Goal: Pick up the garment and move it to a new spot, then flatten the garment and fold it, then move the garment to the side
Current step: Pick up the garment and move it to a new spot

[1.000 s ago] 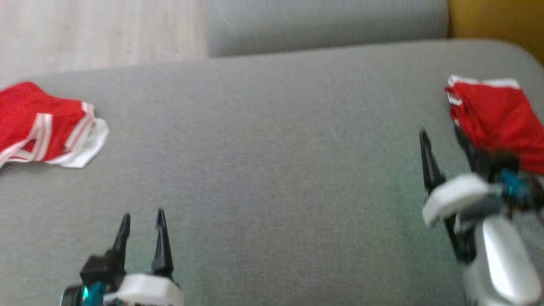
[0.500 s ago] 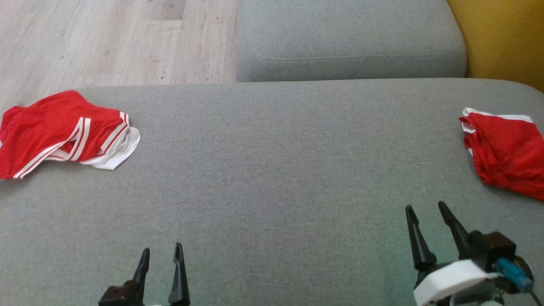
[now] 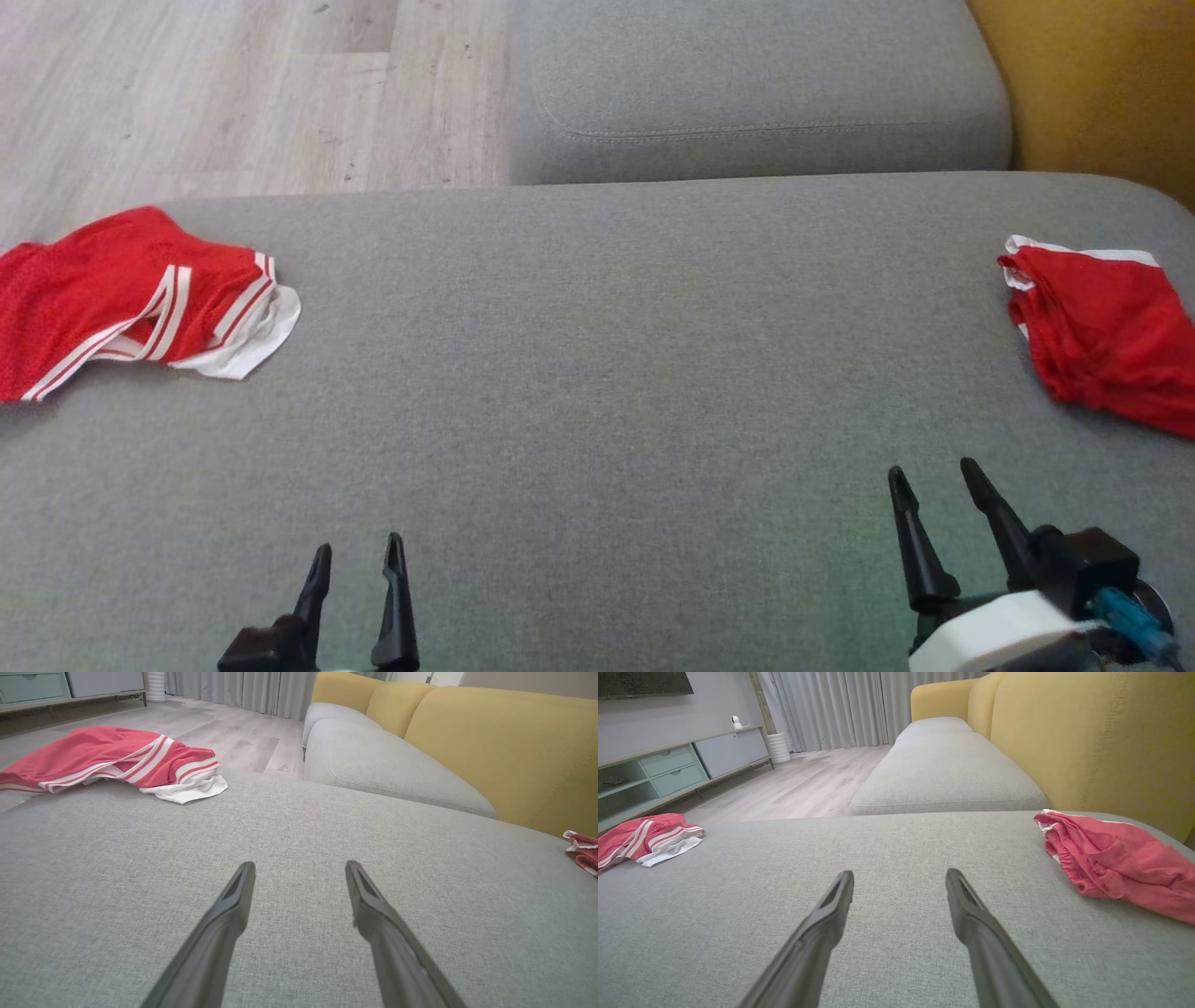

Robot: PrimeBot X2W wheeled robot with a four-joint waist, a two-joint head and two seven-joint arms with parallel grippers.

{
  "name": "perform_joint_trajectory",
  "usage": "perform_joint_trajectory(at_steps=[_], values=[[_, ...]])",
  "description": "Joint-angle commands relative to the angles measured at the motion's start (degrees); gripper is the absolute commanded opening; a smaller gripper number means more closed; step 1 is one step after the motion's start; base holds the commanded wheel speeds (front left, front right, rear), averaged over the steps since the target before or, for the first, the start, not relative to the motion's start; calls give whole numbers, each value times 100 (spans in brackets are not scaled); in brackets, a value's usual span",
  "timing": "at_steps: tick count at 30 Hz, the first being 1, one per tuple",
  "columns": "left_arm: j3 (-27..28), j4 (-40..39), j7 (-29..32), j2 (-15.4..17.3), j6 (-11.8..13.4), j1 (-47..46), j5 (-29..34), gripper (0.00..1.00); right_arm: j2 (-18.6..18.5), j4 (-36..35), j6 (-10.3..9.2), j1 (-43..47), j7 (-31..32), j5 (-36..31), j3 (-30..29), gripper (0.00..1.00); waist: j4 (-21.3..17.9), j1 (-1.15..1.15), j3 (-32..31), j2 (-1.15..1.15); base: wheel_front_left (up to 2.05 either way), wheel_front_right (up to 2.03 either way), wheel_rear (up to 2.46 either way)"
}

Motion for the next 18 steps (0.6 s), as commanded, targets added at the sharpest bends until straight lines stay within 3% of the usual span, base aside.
perform_joint_trajectory(at_steps=[1,5,18], values=[[158,-144,-63,33,5,-295,-3,100,-31,-247,-4,-121,9,-46,84,100,48,0,-5,0,0,0,0],[139,-133,-64,6,3,-321,7,100,-31,-300,-4,-80,21,-84,20,100,241,0,-23,0,0,0,0],[210,-324,33,253,112,-423,115,100,-30,-339,-4,-120,1,-20,31,100,2270,0,-50,0,0,0,0]])
